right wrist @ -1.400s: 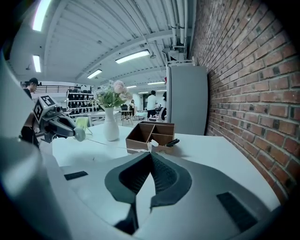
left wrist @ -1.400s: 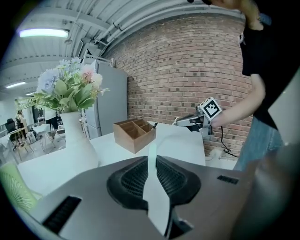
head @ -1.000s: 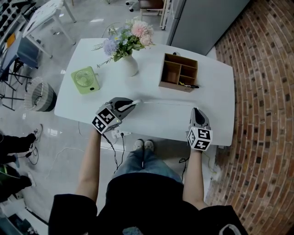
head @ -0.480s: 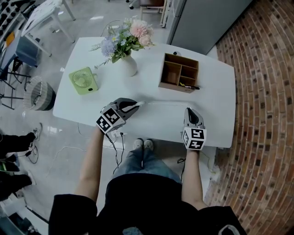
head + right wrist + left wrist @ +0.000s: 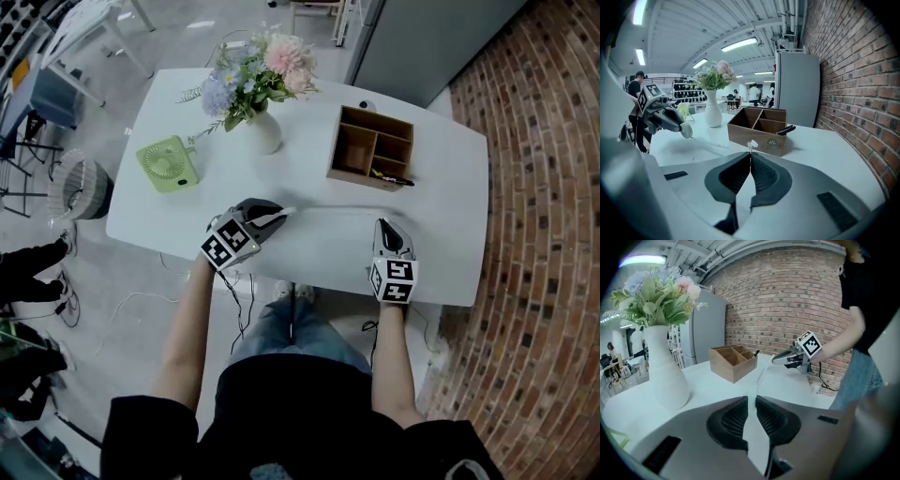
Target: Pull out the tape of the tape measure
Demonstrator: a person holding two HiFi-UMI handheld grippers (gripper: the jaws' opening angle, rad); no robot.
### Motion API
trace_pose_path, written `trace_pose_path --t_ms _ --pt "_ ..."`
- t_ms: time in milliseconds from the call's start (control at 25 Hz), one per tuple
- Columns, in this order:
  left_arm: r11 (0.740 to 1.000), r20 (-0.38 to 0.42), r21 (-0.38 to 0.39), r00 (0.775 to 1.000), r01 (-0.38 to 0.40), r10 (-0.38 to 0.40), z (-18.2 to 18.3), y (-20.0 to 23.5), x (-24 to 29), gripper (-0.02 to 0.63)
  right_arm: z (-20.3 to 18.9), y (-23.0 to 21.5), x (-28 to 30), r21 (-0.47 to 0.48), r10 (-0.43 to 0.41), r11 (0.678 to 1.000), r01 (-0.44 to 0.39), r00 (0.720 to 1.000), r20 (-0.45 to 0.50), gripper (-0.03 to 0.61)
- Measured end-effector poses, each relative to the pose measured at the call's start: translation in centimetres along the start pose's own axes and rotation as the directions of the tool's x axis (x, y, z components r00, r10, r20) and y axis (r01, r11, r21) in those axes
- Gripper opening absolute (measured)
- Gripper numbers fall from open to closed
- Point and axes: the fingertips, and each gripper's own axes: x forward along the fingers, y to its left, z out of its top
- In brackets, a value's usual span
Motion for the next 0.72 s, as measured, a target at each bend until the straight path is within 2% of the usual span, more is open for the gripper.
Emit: trace_pose_path --t_ms 200,720 --pt "1.0 -0.038 0.021 0.999 0.014 -0.013 -1.1 0.1 1.2 0.069 -1.2 -0.1 1.3 -0.025 -0.003 1.0 0.002 0.999 -0.05 0.008" --pt "0.998 -0.106 0.02 0.993 0.058 -0.056 -3.3 0.2 2.9 0.069 -4.1 0.1 3.0 -0.071 0.007 0.997 -0.021 0.983 -0.186 0.009"
